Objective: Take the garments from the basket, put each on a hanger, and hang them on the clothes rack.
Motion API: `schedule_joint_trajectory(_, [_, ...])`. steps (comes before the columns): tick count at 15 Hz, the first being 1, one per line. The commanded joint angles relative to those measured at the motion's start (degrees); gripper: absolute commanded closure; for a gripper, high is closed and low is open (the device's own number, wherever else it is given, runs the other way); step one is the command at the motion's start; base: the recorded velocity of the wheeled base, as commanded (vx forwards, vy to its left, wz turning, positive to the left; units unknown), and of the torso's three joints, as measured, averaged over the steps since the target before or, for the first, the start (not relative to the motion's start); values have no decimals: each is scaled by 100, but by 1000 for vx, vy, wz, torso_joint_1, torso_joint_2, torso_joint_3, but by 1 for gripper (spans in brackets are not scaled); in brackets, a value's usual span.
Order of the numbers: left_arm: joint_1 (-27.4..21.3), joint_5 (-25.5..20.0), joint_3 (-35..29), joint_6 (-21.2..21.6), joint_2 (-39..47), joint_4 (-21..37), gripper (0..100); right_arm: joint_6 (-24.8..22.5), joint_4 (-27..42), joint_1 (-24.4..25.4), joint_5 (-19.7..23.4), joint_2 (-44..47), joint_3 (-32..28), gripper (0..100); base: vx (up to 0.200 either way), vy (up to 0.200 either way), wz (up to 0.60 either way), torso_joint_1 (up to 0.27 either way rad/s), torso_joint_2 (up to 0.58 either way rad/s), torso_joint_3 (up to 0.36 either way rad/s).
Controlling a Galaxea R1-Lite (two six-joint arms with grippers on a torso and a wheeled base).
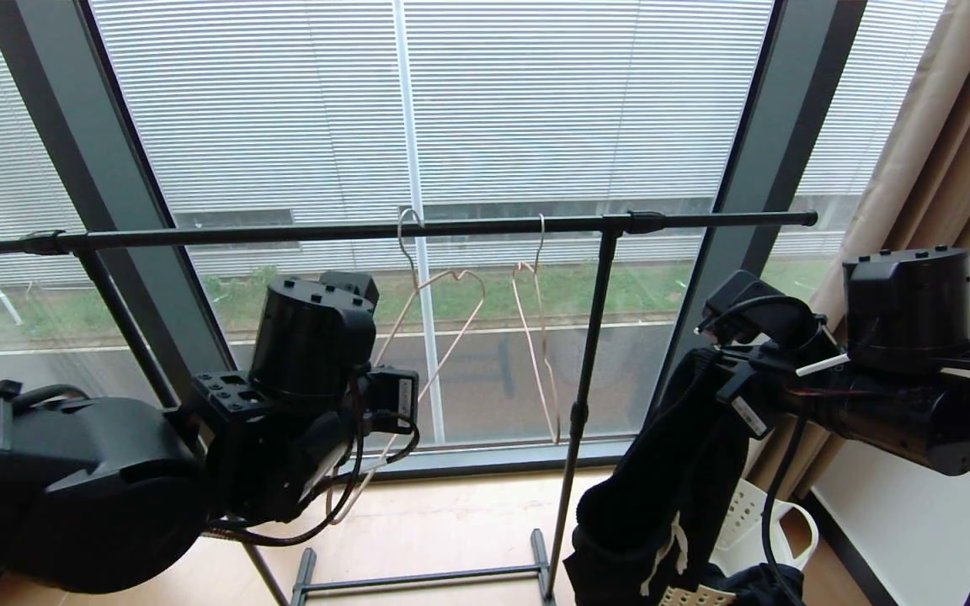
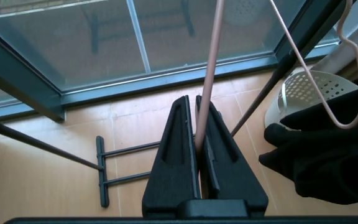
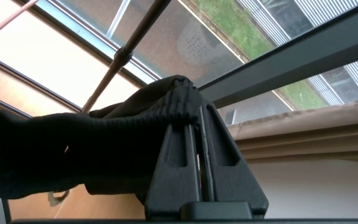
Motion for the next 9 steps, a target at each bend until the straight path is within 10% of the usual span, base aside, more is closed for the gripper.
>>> schedule_joint_trajectory(1, [-4,-80,596,-1,-471,-258,100,-1,-1,24,1,-2,21,100,0,0,0,0,0,0])
schedule_joint_trajectory(9, [-48,-1355,2758,16,-1560,-1550,100,7,-1,182,-149,-29,109,100,0,0,0,0,0,0])
